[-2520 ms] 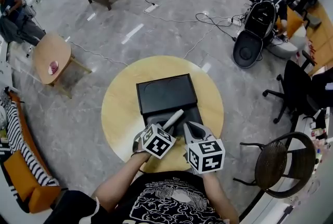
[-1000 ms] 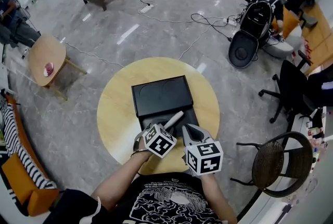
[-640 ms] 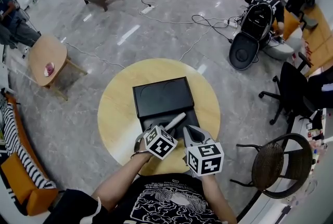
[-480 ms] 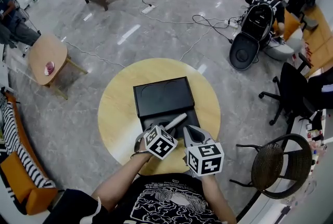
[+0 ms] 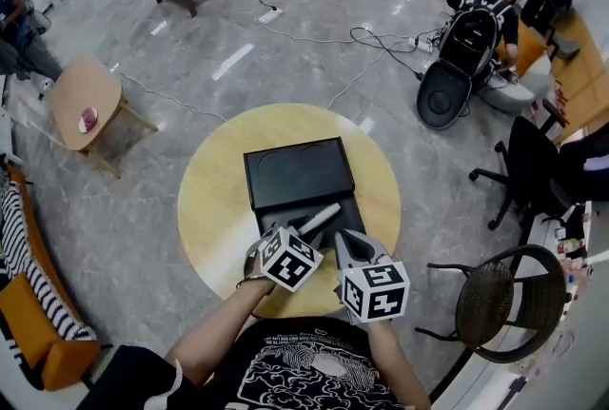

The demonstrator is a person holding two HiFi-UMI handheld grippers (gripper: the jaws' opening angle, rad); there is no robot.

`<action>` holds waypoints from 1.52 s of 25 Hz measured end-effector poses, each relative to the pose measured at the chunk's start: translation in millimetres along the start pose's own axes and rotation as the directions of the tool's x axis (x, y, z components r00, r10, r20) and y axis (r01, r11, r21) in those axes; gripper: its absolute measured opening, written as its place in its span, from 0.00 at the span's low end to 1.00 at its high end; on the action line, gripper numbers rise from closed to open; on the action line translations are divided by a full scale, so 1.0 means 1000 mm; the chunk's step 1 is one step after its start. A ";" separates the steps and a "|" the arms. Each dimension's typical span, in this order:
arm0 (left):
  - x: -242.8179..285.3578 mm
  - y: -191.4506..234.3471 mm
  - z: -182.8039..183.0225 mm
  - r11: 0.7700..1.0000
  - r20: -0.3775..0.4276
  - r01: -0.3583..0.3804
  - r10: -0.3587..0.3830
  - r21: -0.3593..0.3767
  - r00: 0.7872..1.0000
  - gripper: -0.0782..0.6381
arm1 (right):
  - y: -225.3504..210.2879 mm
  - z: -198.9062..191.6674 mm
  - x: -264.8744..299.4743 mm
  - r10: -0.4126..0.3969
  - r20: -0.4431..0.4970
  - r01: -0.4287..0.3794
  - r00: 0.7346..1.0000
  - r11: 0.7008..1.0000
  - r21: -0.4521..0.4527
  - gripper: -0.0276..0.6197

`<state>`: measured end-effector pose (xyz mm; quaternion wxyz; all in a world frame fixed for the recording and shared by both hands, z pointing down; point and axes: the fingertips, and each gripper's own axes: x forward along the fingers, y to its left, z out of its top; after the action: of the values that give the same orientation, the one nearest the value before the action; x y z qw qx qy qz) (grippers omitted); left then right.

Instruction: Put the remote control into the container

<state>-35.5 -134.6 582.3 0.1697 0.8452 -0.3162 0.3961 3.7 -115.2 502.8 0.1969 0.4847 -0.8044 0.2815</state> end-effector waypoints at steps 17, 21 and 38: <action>-0.061 -0.004 0.033 0.987 0.274 0.009 0.036 -0.161 0.961 0.29 | 0.024 0.001 -0.012 0.048 -0.004 -0.048 0.999 0.998 -0.031 0.08; -0.071 -0.009 0.034 0.983 0.315 -0.022 0.080 -0.185 0.946 0.23 | 0.028 0.000 -0.013 0.072 0.009 -0.071 0.997 0.996 -0.049 0.08; -0.104 -0.058 0.048 0.959 0.355 -0.116 0.206 -0.260 0.912 0.15 | 0.028 -0.003 -0.054 0.181 0.042 -0.175 0.983 0.979 -0.107 0.08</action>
<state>-20.3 -75.1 469.3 0.1700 0.8507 -0.4562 0.1985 3.3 -66.9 466.6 0.1749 0.4070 -0.8628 0.2437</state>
